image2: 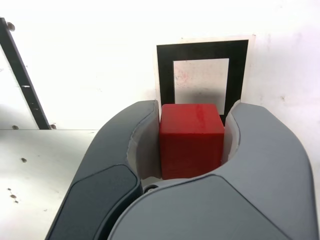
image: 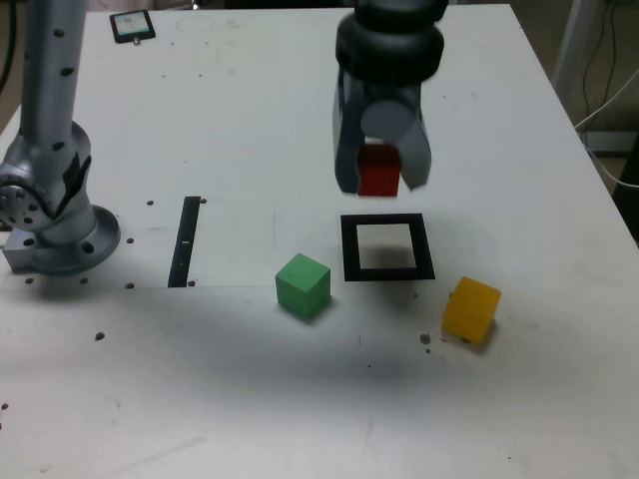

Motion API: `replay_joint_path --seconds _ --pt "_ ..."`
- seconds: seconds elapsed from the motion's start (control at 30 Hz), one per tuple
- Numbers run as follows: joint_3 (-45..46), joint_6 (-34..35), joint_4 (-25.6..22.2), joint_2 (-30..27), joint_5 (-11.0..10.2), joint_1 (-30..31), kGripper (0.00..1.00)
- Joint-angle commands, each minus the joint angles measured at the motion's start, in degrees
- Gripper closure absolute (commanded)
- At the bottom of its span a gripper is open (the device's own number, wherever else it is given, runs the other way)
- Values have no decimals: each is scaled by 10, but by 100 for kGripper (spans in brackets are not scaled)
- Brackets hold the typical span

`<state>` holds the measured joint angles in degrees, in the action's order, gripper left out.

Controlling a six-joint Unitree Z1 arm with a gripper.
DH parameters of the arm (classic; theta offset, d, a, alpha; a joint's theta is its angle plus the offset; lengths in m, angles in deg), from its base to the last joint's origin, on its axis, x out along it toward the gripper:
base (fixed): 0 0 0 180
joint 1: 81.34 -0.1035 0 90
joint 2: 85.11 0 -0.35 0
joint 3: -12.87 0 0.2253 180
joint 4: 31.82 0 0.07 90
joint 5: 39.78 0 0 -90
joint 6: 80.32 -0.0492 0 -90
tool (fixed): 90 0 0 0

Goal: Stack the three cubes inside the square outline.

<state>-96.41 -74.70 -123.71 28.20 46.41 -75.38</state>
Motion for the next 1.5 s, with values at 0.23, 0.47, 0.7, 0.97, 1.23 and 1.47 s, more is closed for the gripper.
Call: replay_joint_path --seconds 0.23,0.47,0.7,0.97,1.23,1.47 --pt "88 4 101 9 32 -2 70" --pt "109 4 121 23 32 -7 69" --pt "129 2 147 28 32 -8 56" --pt "135 -1 181 41 25 -7 53" --pt "144 -3 201 42 15 -9 45" --pt "148 4 190 21 -2 -8 9"
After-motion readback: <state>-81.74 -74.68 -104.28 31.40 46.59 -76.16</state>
